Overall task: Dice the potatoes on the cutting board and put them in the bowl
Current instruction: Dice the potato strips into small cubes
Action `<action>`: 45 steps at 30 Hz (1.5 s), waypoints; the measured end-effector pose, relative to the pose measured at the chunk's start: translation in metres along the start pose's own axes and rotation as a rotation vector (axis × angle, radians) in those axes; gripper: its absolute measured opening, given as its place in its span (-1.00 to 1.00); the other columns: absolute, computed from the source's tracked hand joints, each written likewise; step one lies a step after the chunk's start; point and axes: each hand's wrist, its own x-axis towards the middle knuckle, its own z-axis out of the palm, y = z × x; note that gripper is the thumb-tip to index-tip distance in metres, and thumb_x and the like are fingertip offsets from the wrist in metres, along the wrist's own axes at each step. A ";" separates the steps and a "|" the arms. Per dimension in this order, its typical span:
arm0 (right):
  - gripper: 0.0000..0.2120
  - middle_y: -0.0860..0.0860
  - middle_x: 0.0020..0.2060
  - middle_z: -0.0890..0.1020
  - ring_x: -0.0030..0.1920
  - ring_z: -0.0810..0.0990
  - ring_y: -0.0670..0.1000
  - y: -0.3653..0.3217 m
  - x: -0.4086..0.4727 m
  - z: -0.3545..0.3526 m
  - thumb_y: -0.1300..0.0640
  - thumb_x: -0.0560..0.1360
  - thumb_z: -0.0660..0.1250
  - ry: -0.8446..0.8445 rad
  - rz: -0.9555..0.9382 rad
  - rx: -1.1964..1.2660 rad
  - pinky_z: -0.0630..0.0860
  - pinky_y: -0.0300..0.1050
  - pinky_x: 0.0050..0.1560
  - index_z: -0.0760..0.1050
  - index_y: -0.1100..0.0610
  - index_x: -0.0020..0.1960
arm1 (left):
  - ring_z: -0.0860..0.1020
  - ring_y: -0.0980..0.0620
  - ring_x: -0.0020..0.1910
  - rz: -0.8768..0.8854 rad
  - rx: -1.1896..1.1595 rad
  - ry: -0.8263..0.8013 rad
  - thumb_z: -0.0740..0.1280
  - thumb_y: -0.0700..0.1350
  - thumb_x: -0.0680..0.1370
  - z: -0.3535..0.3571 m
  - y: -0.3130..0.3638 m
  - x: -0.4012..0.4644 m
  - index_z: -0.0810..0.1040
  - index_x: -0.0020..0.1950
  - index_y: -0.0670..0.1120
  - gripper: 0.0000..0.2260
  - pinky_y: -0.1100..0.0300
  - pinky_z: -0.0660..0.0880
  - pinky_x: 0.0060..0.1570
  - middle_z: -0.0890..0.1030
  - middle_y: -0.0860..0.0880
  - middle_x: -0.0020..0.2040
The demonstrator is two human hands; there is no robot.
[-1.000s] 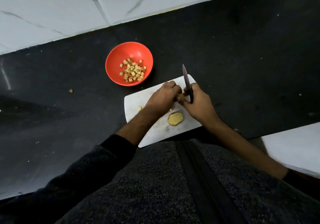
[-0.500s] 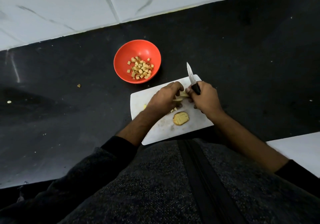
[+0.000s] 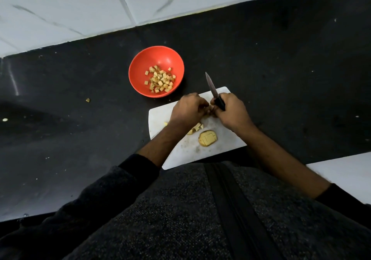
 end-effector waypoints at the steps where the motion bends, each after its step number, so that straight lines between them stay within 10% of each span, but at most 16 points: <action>1: -0.86 -0.01 -0.01 0.65 0.01 0.62 -0.04 0.000 0.001 0.001 0.15 0.55 0.39 0.005 0.005 -0.004 0.57 -0.13 0.06 0.59 0.10 0.10 | 0.58 -0.02 -0.06 -0.015 -0.017 -0.009 0.45 -0.03 0.53 0.000 0.000 0.001 0.73 0.07 -0.04 -0.83 -0.01 0.58 -0.12 0.61 -0.04 -0.05; 13: -0.89 -0.06 -0.14 0.66 -0.36 0.67 -0.15 0.000 -0.004 -0.005 0.17 0.57 0.36 0.075 -0.025 0.067 0.62 -0.24 -0.31 0.57 0.09 0.09 | 0.59 0.03 -0.08 -0.111 -0.037 -0.028 0.36 -0.28 0.54 0.000 0.000 0.014 0.70 0.01 -0.04 -0.81 -0.02 0.62 -0.05 0.62 -0.01 -0.03; 33: -0.88 -0.04 0.01 0.59 -0.02 0.58 -0.09 0.003 -0.001 -0.002 0.15 0.56 0.35 0.097 -0.090 -0.081 0.61 -0.09 0.01 0.57 0.08 0.10 | 0.56 -0.01 0.00 0.038 0.115 -0.006 0.36 -0.16 0.58 -0.003 0.010 0.010 0.67 0.18 -0.06 -0.80 0.10 0.52 -0.16 0.58 -0.04 0.06; 45: -0.80 0.02 -0.35 0.41 -0.31 0.54 0.21 0.010 -0.068 0.003 0.05 0.68 0.06 -0.089 -0.052 -0.361 0.25 -0.07 -0.32 0.31 0.18 0.07 | 0.59 -0.06 -0.12 -0.095 0.105 0.048 0.36 -0.19 0.56 0.006 0.025 0.012 0.70 0.00 -0.16 -0.87 0.05 0.59 -0.17 0.61 -0.10 -0.04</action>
